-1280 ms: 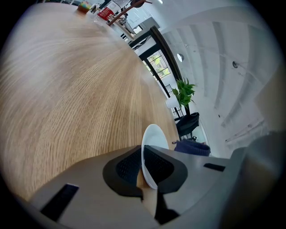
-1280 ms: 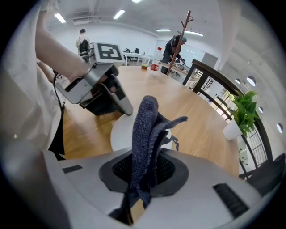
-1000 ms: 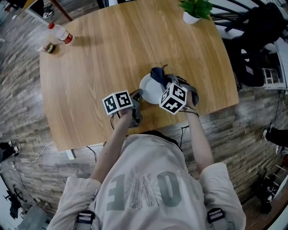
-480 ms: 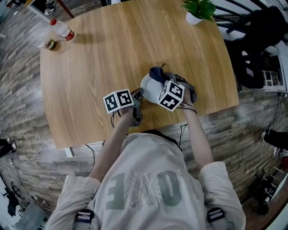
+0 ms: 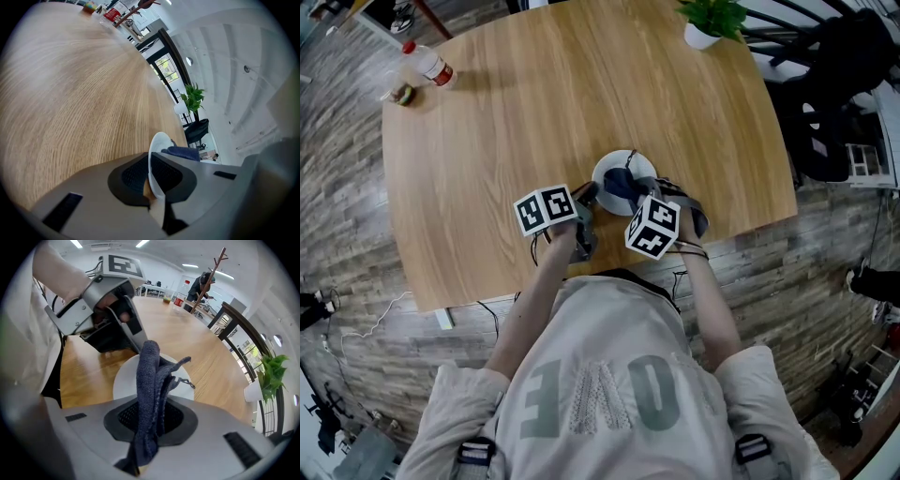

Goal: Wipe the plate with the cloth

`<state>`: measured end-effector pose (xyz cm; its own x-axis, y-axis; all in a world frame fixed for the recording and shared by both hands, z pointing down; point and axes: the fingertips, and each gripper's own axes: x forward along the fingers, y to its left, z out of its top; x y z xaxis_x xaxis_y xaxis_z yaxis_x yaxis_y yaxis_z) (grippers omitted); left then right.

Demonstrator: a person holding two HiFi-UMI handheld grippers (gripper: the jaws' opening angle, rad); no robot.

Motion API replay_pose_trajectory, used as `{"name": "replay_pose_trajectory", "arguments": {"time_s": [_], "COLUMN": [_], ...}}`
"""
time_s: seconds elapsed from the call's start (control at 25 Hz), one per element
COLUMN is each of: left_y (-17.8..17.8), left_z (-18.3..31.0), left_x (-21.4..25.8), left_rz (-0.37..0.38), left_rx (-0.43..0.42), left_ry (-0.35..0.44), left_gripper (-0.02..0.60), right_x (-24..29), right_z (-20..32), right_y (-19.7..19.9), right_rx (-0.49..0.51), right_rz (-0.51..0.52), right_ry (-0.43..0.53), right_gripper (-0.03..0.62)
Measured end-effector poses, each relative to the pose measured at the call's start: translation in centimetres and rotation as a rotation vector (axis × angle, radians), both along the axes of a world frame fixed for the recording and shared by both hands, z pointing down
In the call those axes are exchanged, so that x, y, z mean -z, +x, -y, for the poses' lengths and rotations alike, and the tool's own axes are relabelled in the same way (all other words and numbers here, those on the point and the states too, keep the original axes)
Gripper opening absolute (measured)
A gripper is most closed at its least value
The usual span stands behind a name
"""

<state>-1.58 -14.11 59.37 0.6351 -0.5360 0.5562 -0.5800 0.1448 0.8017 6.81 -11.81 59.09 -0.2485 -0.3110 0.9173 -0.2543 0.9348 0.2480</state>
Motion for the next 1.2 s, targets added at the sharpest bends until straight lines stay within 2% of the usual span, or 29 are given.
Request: {"name": "replay_pose_trajectory", "arguments": {"time_s": [0.32,0.6,0.76,1.0,1.2], "left_y": [0.1,0.2,0.2,0.0,0.5], "left_z": [0.1,0.1,0.1,0.2,0.0], "left_x": [0.1,0.1,0.2,0.2,0.1], "left_rz": [0.005,-0.001,-0.004,-0.007,-0.009], "left_rx": [0.006,0.01,0.009,0.011,0.004], "left_ry": [0.004,0.004,0.004,0.007,0.006], "left_gripper": [0.026,0.026,0.026,0.026,0.026], "right_x": [0.6,1.0,1.8,2.9,1.5], "right_z": [-5.0,-5.8,-3.2,4.4,7.2], "right_y": [-1.0,-1.1,-0.8,-1.2,-1.6], "right_rx": [0.064,0.063,0.034,-0.012,0.005], "right_rz": [0.007,0.027,0.047,0.04,-0.001], "right_ry": [-0.063,-0.091,-0.049,0.069,0.11], "right_gripper": [0.064,0.064,0.064,0.064,0.064]}}
